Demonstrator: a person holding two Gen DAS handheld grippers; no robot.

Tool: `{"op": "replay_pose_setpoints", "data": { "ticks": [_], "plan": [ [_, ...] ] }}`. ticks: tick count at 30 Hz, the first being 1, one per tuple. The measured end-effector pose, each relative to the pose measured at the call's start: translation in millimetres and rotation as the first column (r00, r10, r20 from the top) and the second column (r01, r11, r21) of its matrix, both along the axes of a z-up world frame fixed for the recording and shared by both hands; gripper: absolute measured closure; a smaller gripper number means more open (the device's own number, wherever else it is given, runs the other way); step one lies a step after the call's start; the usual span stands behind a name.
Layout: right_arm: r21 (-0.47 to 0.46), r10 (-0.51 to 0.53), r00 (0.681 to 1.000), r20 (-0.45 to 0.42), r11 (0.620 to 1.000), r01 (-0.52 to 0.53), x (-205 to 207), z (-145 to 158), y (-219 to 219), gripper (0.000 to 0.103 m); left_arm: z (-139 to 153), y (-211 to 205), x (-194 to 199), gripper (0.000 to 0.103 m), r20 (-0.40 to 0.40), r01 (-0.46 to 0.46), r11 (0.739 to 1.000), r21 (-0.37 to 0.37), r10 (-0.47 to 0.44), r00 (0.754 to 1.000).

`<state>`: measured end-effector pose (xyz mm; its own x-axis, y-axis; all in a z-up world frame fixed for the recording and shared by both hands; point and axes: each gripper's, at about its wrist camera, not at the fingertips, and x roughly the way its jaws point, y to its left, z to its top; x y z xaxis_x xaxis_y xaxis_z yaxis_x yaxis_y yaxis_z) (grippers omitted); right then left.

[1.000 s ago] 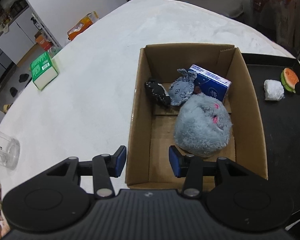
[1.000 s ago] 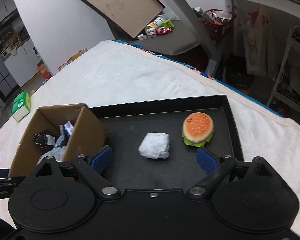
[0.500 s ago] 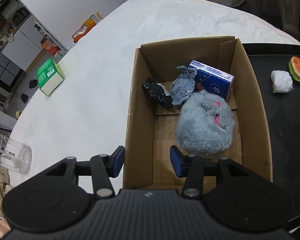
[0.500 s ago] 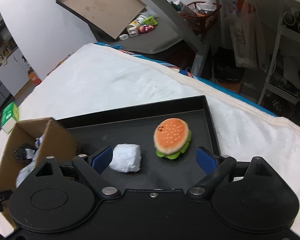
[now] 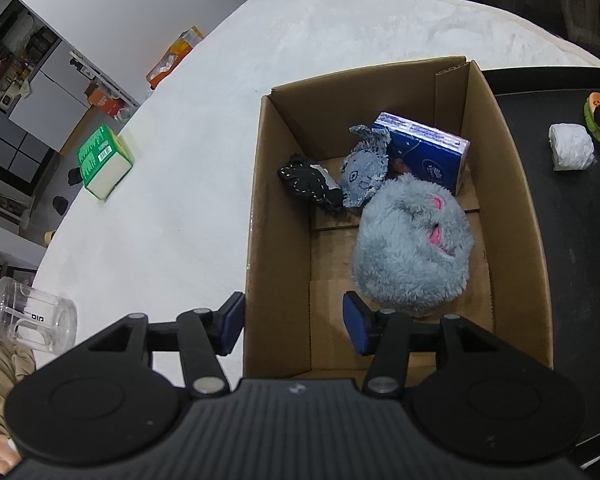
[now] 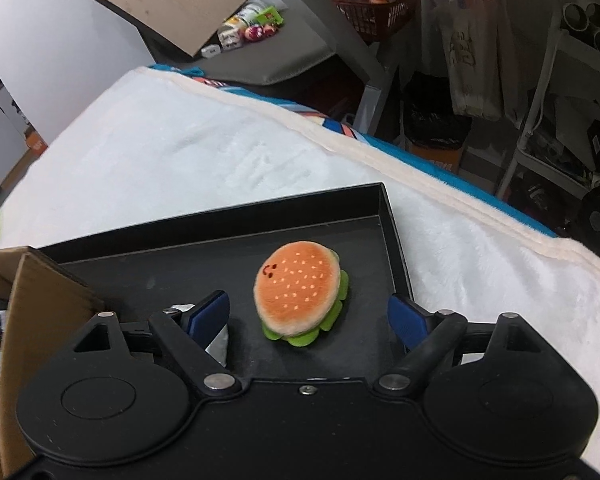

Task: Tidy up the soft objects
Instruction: 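Grasp the burger plush with the right gripper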

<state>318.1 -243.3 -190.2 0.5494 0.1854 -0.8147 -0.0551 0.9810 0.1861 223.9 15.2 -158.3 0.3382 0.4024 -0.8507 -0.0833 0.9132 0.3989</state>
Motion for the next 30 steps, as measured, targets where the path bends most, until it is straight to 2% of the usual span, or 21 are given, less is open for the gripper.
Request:
{"op": "replay_pose_setpoints", "data": {
  "ticks": [4, 5, 7, 8, 9, 15, 30],
  "plan": [
    [-0.022, 0.018, 0.999, -0.027, 1.0, -0.019, 5.1, -8.5, 2.1, 0.019, 0.0, -0.7, 0.4, 0.052, -0.001, 0.0, 1.0, 0.002, 0.0, 1.0],
    [-0.034, 0.026, 0.999, -0.02, 0.999, -0.026, 4.5, -8.5, 3.3, 0.024, 0.0, -0.6, 0.1, 0.052, -0.001, 0.0, 1.0, 0.002, 0.0, 1.0],
    [-0.041, 0.04, 0.999, -0.025, 0.998, -0.041, 4.4, -9.0, 4.1, 0.042, 0.0, -0.7, 0.2, 0.052, 0.0, -0.001, 1.0, 0.0, 0.001, 1.0],
    [-0.027, 0.044, 0.998, -0.045, 0.999, -0.045, 5.4, -10.6, 2.9, 0.059, 0.2, -0.6, 0.1, 0.052, 0.001, -0.001, 1.0, -0.002, 0.001, 1.0],
    [-0.018, 0.039, 0.997, -0.059, 0.999, -0.041, 5.2, -11.8, 1.3, 0.067, 0.5, -0.4, -0.2, 0.052, 0.002, -0.001, 1.0, -0.004, 0.001, 1.0],
    [-0.014, 0.05, 0.998, -0.046, 0.999, -0.051, -5.6, -4.9, -2.2, 0.073, 3.0, 2.0, -2.1, 0.052, 0.012, 0.002, 1.0, -0.024, -0.001, 1.0],
    [0.007, 0.069, 0.998, 0.008, 0.998, -0.069, -42.4, 22.7, 3.3, 0.075, 14.4, 11.4, -13.1, 0.051, 0.068, 0.006, 0.996, -0.093, 0.001, 0.998]
  ]
}}
